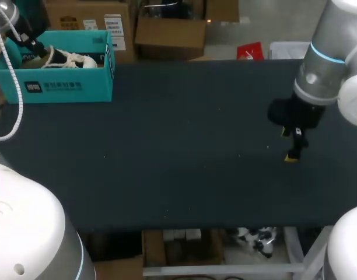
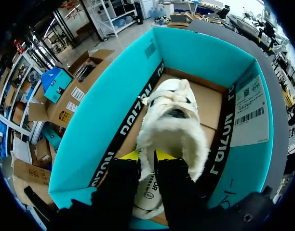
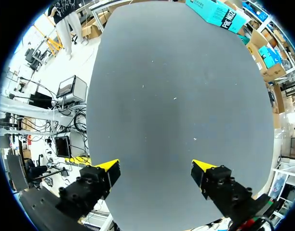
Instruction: Open the shoe tongue, take the insole out of the shoe, put the insole back into the shoe, and pack the shoe into the shoebox
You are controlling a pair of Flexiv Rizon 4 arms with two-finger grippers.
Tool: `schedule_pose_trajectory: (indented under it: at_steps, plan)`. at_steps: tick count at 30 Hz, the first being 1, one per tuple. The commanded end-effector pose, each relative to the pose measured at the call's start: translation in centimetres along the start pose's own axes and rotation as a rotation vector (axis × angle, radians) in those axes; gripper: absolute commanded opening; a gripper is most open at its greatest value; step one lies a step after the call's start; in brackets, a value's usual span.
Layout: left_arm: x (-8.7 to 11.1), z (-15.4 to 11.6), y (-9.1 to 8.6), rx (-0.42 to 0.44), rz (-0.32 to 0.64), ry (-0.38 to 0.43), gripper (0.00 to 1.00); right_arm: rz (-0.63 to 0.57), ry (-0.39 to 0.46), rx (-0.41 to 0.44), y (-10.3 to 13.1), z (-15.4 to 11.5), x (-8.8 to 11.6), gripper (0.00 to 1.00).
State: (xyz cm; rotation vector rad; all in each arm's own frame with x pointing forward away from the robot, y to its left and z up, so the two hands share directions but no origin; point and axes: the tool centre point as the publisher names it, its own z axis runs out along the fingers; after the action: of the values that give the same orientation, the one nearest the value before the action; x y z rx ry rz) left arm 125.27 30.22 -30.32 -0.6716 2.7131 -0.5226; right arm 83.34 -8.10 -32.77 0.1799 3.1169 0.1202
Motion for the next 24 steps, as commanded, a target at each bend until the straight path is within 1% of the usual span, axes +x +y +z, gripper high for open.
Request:
schedule_pose_trajectory:
  at_steps: [1,3,5,6,7,9,11,13,15,19,24]
  plan:
    - [-1.3,-0.1,-0.3,0.009,-0.006,0.083,1.00,0.000,0.001,0.001,0.0,-0.1,0.0,1.00]
    - [-0.4,-1.0,-0.5,0.020,-0.003,0.067,1.00,0.000,0.001,0.001,0.0,-0.1,0.0,1.00]
    - [-0.9,-2.2,-1.2,0.035,0.001,0.053,1.00,0.000,0.001,0.001,0.0,-0.1,0.0,1.00]
    - [-0.9,-2.6,-1.4,0.041,0.004,0.046,1.00,0.000,0.001,0.001,0.0,-0.1,0.0,1.00]
    - [0.1,-3.6,-1.7,0.060,0.004,0.048,1.00,0.000,0.001,0.001,0.0,-0.1,0.0,1.00]
    - [0.5,-5.1,-2.6,0.073,0.017,0.042,1.00,0.000,0.001,0.001,0.0,-0.1,0.0,1.00]
    - [1.6,-6.3,-3.4,0.071,0.041,0.021,1.00,0.000,0.001,0.001,0.0,-0.1,0.0,1.00]
    - [3.0,-7.4,-3.9,0.067,0.067,0.023,1.00,0.000,0.001,0.001,0.0,-0.1,0.0,1.00]
    - [3.9,-8.5,-4.4,0.066,0.086,0.012,1.00,0.000,0.001,0.001,0.0,-0.1,0.0,1.00]
    - [6.0,-9.9,-4.8,0.050,0.116,-0.005,1.00,0.000,0.001,0.001,0.0,-0.1,0.0,1.00]
    - [8.3,-10.7,-4.6,0.013,0.137,-0.037,1.00,0.000,0.001,0.001,0.0,-0.1,0.0,1.00]
